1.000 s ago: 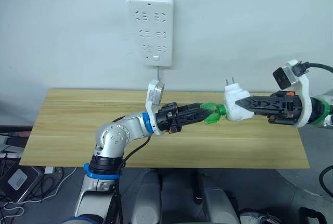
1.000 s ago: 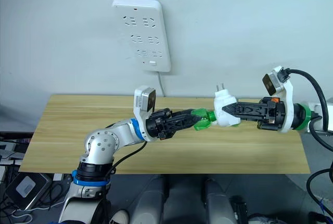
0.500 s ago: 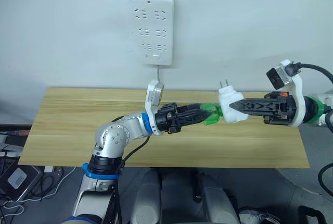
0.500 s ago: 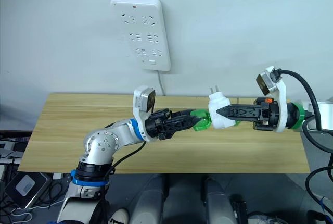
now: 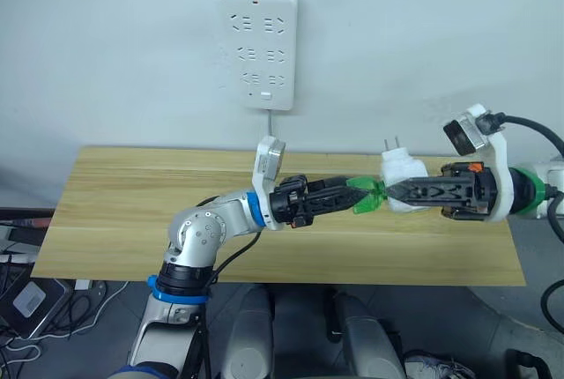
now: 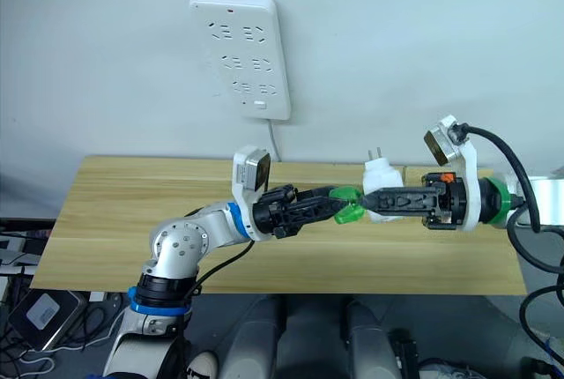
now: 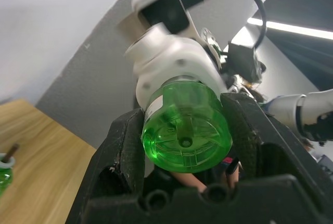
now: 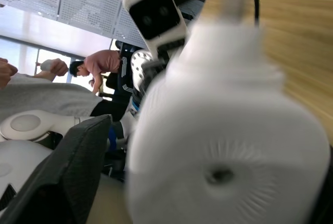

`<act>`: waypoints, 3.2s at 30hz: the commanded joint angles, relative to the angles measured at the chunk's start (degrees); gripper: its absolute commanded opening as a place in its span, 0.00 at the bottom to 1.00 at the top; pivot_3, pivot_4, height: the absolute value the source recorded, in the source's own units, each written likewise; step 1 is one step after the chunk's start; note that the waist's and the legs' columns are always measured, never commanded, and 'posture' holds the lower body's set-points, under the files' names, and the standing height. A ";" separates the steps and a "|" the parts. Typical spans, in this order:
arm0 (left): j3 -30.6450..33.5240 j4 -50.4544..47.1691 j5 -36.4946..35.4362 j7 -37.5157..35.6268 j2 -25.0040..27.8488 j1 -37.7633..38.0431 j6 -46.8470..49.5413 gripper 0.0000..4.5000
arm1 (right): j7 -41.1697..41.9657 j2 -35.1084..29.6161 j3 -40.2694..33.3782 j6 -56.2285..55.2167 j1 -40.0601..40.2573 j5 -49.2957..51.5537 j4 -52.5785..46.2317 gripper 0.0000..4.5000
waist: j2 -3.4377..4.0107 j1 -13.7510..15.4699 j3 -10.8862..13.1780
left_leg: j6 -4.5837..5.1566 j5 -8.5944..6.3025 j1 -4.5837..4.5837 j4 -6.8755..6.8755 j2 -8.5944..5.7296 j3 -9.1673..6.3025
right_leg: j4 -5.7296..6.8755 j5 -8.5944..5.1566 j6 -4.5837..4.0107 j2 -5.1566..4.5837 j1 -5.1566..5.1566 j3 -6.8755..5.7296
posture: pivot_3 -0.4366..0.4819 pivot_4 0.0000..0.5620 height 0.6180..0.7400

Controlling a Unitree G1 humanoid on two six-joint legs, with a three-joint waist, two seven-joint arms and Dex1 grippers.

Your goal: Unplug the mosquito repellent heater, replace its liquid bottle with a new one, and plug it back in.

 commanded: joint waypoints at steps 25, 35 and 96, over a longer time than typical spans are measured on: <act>1.11 -2.26 -4.64 -2.40 3.95 -1.21 5.32 0.49 | 1.28 3.58 -10.08 -5.82 7.54 -20.67 7.57 0.07 | -0.04 -0.72 -0.01 | -0.07 0.05 -0.05 0.03 -0.04 -0.03 | -0.20 0.21 0.26 -0.01 0.08 0.01 | 0.71 0.62 1.00; 2.77 -0.67 -5.04 0.54 2.75 -1.68 5.47 0.49 | -5.26 5.46 -6.84 -2.29 8.64 -1.06 -4.88 0.00 | -0.03 0.36 -0.01 | -0.06 0.03 -0.15 0.00 -0.02 -0.11 | -0.26 0.20 0.26 -0.03 0.06 -0.09 | 0.72 0.64 1.00; -2.83 0.19 6.47 -9.38 7.58 -0.07 -2.70 0.49 | -11.79 4.28 -9.90 -0.50 -5.82 -8.59 10.74 0.99 | -0.03 0.16 -0.01 | -0.07 0.05 -0.41 0.13 -0.11 -0.16 | -0.17 0.24 0.21 -0.15 -0.14 -0.19 | 0.70 0.60 1.00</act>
